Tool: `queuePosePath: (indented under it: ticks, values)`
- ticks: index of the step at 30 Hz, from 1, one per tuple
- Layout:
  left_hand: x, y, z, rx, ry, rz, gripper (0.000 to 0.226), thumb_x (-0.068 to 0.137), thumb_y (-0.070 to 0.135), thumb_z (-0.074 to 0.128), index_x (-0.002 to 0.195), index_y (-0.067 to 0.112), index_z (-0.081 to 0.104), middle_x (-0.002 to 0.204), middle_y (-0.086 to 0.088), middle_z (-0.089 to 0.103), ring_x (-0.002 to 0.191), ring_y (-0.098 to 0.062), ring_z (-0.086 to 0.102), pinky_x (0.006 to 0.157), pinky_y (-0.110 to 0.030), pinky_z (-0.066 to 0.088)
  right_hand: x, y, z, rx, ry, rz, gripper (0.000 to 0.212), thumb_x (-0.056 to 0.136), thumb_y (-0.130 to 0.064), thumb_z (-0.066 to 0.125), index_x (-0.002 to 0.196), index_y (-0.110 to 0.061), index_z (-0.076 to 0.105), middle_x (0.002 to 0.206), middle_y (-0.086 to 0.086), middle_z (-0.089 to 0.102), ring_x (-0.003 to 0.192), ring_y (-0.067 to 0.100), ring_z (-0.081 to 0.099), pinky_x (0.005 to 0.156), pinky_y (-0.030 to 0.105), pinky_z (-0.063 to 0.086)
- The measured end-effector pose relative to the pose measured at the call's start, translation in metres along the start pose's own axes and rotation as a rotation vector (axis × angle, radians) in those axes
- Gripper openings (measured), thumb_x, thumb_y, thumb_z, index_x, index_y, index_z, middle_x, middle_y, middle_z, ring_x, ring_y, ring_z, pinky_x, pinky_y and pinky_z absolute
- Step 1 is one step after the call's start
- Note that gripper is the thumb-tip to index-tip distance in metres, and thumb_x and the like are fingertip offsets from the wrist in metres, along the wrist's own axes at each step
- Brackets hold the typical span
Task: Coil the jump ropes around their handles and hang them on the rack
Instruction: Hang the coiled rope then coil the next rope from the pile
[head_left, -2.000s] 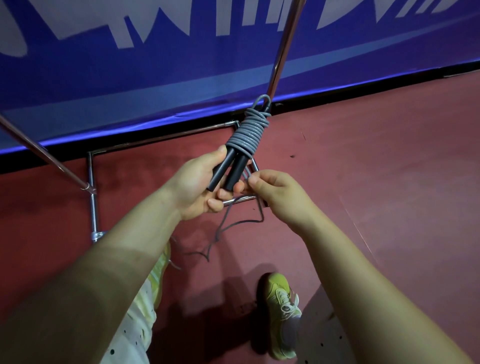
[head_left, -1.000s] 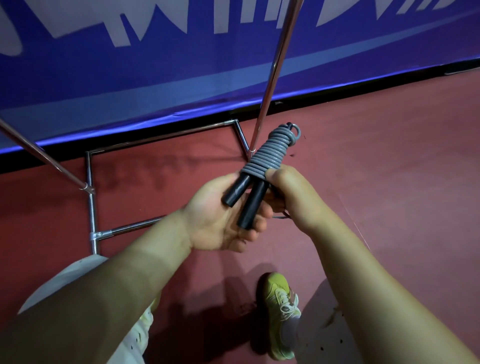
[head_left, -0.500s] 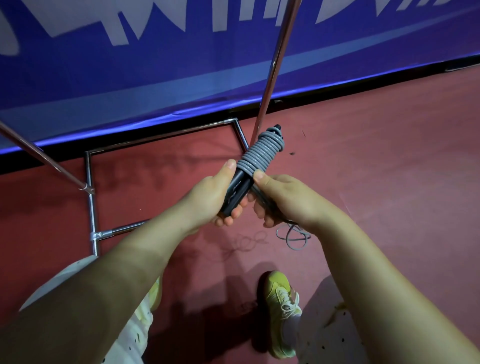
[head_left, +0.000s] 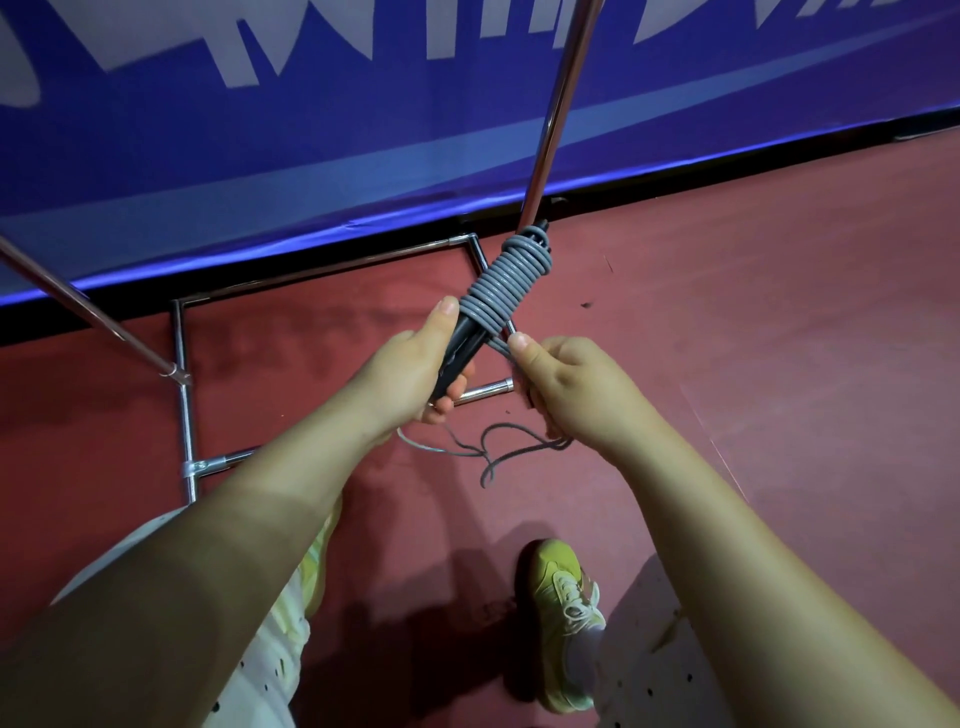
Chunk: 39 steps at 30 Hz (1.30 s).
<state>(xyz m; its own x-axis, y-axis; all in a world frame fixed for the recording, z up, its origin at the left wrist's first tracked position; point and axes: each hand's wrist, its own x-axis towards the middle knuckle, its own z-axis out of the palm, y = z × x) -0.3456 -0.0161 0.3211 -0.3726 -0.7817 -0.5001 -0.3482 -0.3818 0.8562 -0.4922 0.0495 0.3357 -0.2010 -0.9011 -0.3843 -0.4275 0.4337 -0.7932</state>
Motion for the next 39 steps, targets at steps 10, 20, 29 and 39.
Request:
queuePosePath:
  ticks: [10, 20, 29, 39]
  values:
    - [0.004, -0.006, 0.005, 0.184, -0.048, 0.053, 0.026, 0.094, 0.047, 0.049, 0.088, 0.022, 0.054, 0.076, 0.005, 0.051, 0.073, -0.011, 0.05, 0.066, -0.031, 0.049, -0.002, 0.001, 0.009, 0.149, 0.024, 0.001, 0.055, 0.097, -0.054, 0.036, 0.073, -0.016, 0.066, 0.043, -0.014, 0.046, 0.038, -0.001, 0.041, 0.053, 0.023, 0.026]
    - [0.0, -0.006, -0.005, -0.029, -0.379, -0.066, 0.031, 0.065, 0.045, 0.072, 0.082, 0.019, 0.065, 0.064, 0.003, 0.07, 0.057, -0.012, 0.066, 0.066, -0.029, 0.05, -0.001, 0.003, 0.009, 0.124, 0.037, -0.111, 0.043, 0.098, -0.04, 0.046, 0.061, -0.019, 0.053, 0.049, -0.011, 0.043, 0.043, 0.002, 0.033, 0.054, 0.026, 0.027]
    - [-0.013, 0.004, -0.013, -0.572, -0.774, -0.367, 0.063, 0.084, 0.057, 0.032, 0.089, 0.005, 0.066, 0.068, -0.005, 0.052, 0.045, -0.008, 0.041, 0.031, -0.013, 0.028, -0.004, -0.001, -0.005, 0.213, -0.059, -0.267, 0.057, 0.088, -0.05, 0.042, 0.081, 0.005, 0.052, 0.064, 0.0, 0.049, 0.059, 0.014, 0.042, 0.058, 0.028, 0.033]
    - [-0.008, 0.0, -0.003, -0.427, -0.506, -0.375, 0.062, 0.094, 0.059, 0.023, 0.086, 0.007, 0.056, 0.064, -0.001, 0.048, 0.043, -0.005, 0.03, 0.035, -0.013, 0.02, -0.001, 0.003, -0.013, -0.049, -0.097, 0.028, 0.057, 0.1, -0.05, 0.032, 0.068, -0.01, 0.057, 0.056, -0.001, 0.044, 0.05, 0.013, 0.04, 0.057, 0.03, 0.04]
